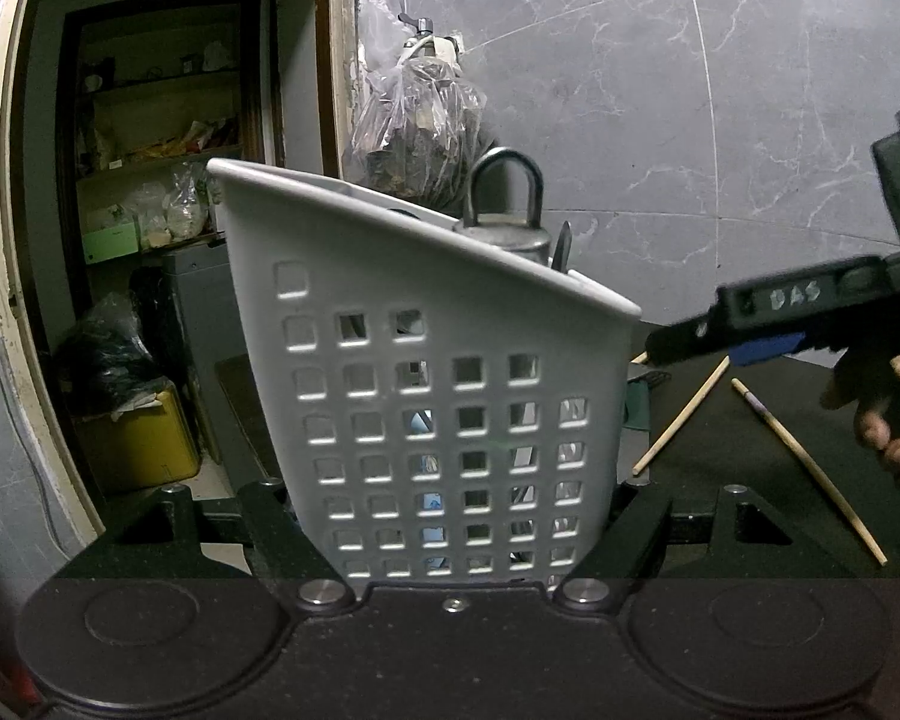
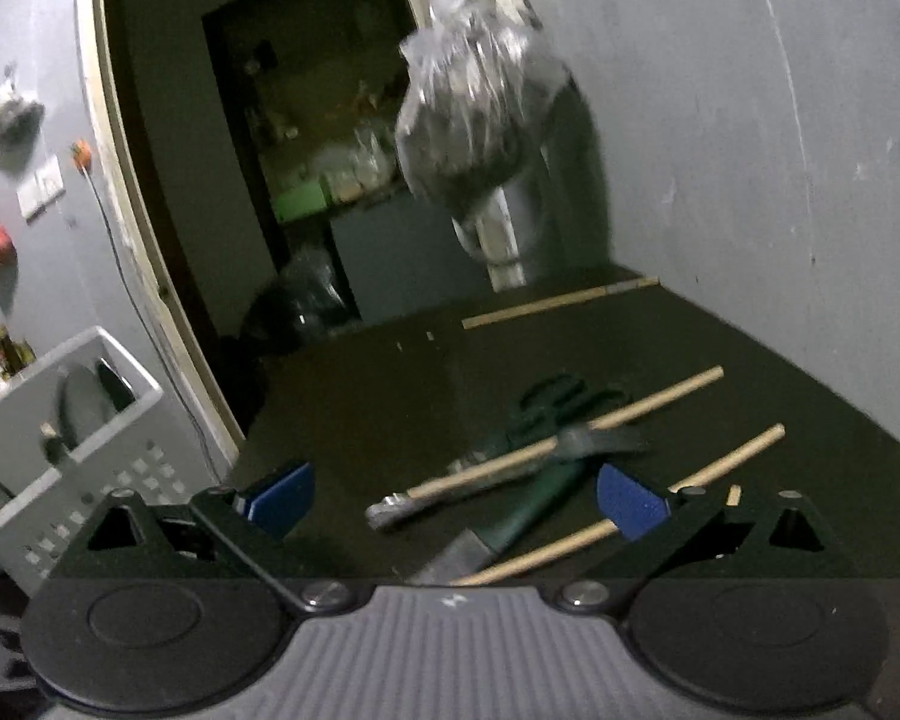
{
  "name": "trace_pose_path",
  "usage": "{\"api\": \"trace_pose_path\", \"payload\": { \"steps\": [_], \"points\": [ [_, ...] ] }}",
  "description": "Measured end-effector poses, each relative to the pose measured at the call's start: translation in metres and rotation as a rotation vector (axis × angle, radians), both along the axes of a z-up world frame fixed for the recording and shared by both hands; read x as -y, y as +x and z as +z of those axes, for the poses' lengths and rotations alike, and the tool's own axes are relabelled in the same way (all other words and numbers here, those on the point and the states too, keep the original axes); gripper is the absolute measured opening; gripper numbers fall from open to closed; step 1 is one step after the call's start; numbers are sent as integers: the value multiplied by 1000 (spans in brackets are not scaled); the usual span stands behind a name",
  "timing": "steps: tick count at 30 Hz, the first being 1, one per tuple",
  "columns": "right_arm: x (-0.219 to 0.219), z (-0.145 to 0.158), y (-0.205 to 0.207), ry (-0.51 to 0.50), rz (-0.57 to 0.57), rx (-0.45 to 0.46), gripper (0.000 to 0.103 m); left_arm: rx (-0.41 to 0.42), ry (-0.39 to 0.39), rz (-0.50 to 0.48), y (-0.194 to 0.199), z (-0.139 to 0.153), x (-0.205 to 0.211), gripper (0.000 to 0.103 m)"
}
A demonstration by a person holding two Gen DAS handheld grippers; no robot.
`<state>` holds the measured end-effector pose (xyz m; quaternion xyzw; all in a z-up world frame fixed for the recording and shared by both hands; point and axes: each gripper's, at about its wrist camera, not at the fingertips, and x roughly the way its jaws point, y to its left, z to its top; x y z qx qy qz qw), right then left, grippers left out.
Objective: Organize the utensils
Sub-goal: 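Move the right gripper back down toward the dark fork on the table, then grasp the dark fork by its handle with the right gripper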
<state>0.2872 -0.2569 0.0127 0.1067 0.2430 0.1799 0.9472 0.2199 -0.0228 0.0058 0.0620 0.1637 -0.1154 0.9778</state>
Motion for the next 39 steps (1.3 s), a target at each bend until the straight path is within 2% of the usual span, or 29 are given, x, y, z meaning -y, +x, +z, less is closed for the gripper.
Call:
{"api": "trace_pose_path", "payload": {
  "steps": [9,16,20,23,25,27,31,39],
  "points": [
    [-2,-23,31,-47,-8,-88,103,0,-1,-1,0,0,0,77],
    [-18,-32,57,-180,-25,-103,103,0,-1,-1,0,0,1,77],
    [-21,-36,70,-157,-9,-138,102,0,-1,-1,0,0,1,77],
    [-22,-38,77,-145,-4,-152,97,0,0,-1,0,0,1,77],
    [-23,-38,81,-171,-10,-142,87,0,-1,-1,0,0,1,77],
    [-24,-37,83,-193,-13,-138,86,0,-1,-1,0,0,1,77],
    [-21,-37,87,-166,-27,-143,85,0,0,0,0,0,1,77],
    [-3,-36,98,-14,-95,-173,83,0,0,-1,0,0,1,77]
  ]
}}
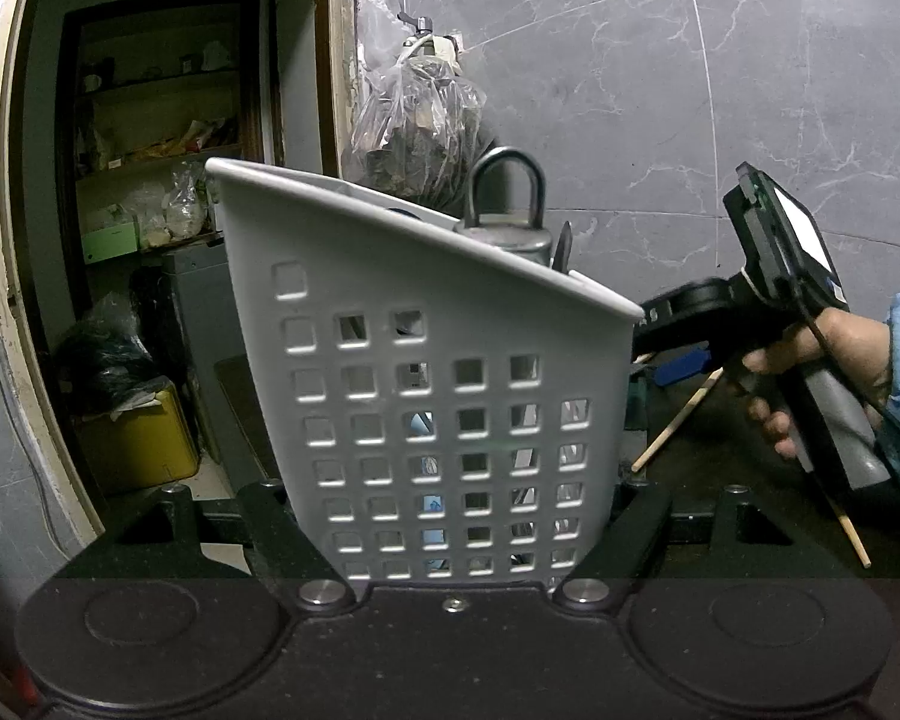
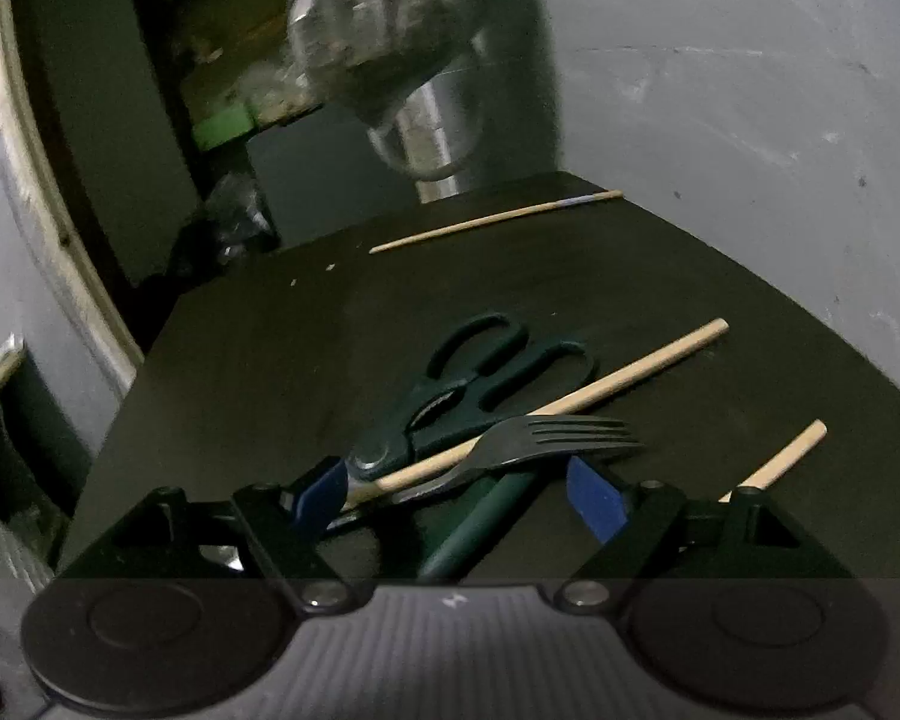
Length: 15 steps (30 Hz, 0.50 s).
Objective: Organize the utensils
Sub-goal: 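Grasp the dark fork by its handle with the right gripper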
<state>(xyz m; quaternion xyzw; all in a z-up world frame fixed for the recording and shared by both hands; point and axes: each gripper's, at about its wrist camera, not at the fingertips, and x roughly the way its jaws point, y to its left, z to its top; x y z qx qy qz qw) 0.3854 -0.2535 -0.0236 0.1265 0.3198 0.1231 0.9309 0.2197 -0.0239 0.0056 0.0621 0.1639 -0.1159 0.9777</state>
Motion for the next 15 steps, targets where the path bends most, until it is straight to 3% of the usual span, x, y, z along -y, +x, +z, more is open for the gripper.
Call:
{"api": "trace_pose_path", "payload": {
  "steps": [5,12,15],
  "points": [
    [19,-1,7,126,-101,-35,70,0,0,0,0,0,0,77],
    [45,-8,20,238,-214,-85,37,-1,-1,0,0,0,0,77],
    [52,-13,22,291,-232,-98,31,-1,0,0,0,0,0,77]
  ]
}}
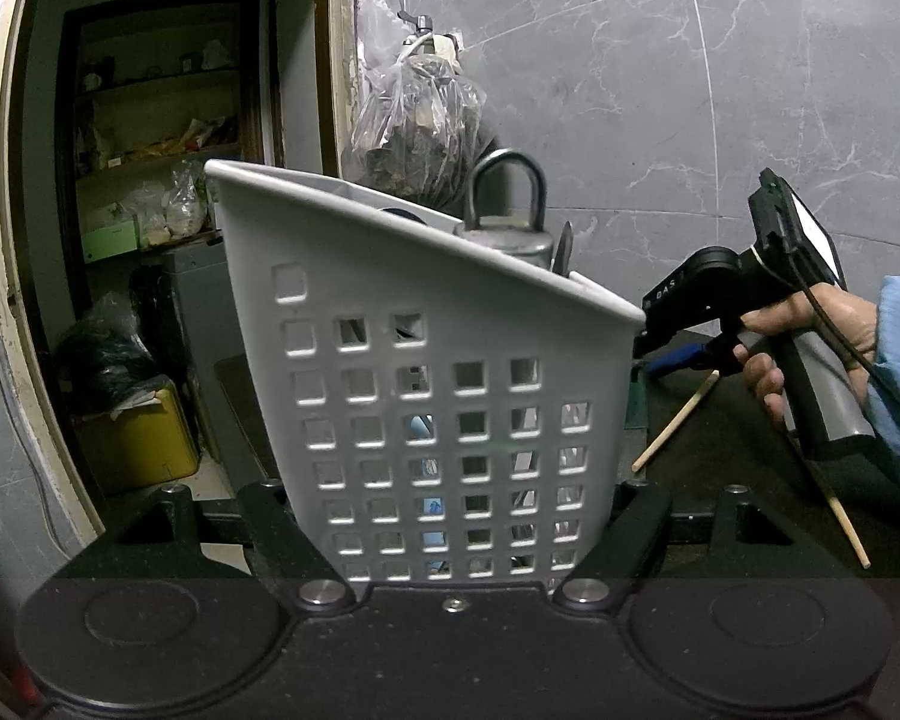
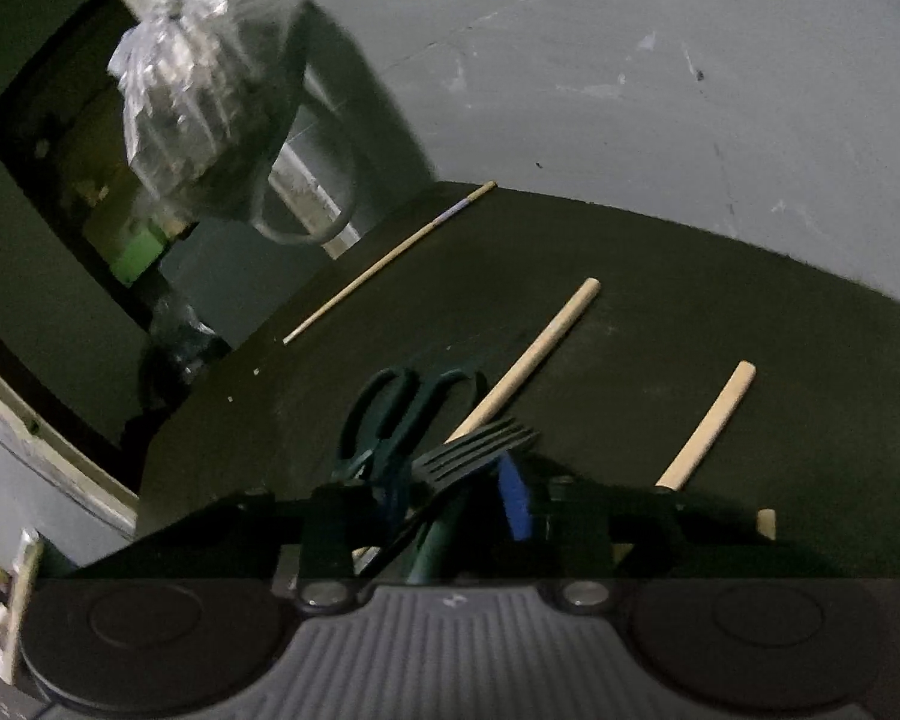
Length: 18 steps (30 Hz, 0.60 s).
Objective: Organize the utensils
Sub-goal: 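Grasp the dark fork by its handle with the right gripper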
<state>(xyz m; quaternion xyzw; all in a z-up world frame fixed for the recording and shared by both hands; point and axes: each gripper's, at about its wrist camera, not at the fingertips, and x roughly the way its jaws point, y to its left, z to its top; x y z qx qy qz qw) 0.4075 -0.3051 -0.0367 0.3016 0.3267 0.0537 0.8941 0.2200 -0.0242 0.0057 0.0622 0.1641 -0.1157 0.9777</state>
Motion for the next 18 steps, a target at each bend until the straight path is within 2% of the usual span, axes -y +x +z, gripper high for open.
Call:
{"api": "trace_pose_path", "payload": {
  "steps": [7,10,14,15,18],
  "points": [
    [12,-5,-5,95,8,-22,21,0,0,0,0,0,0,77],
    [15,-4,-9,101,16,-34,19,0,0,0,0,0,0,77],
    [17,-2,-9,100,23,-42,20,0,0,-1,0,0,0,77],
    [18,-3,-8,112,18,-48,26,0,1,0,0,0,0,77],
    [22,-8,-5,167,6,-54,27,0,1,0,0,0,0,77]
  ]
}}
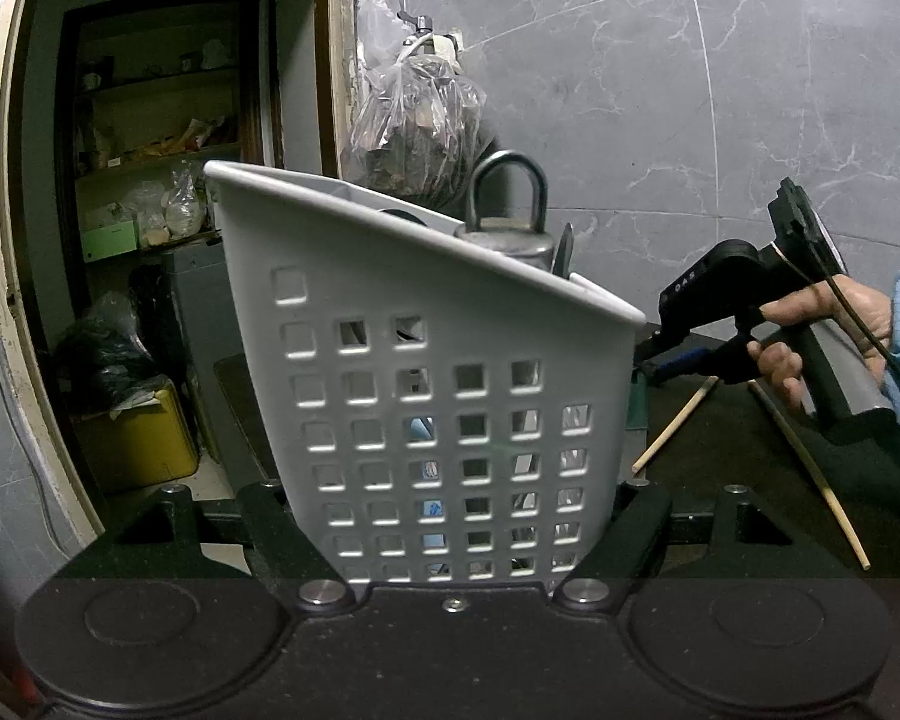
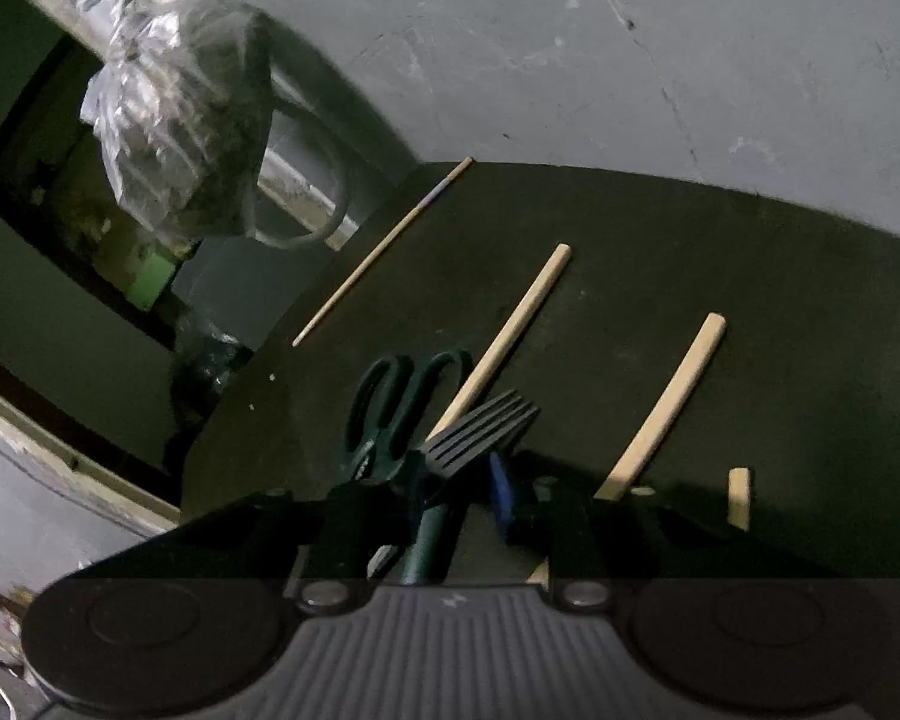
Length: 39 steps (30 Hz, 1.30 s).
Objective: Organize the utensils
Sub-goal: 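Grasp the dark fork by its handle with the right gripper, then lift the dark fork and carry it toward the caddy with the right gripper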
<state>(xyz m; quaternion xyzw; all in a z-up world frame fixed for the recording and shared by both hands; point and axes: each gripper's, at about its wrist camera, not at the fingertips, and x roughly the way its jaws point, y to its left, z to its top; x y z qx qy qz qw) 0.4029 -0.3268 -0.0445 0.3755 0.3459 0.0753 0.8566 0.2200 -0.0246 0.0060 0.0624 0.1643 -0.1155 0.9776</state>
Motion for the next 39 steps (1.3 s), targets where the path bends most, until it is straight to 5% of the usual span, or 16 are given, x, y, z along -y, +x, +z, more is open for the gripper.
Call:
{"api": "trace_pose_path", "payload": {
  "steps": [18,30,33,39],
  "points": [
    [19,-29,23,288,-114,-52,16,0,0,0,0,0,0,77],
    [15,-16,25,214,-86,-46,8,0,0,0,0,0,0,77],
    [12,-13,32,171,-86,-66,21,-1,0,0,0,0,0,77],
    [7,-10,41,129,-73,-70,12,-1,-1,-1,0,0,0,77]
  ]
}}
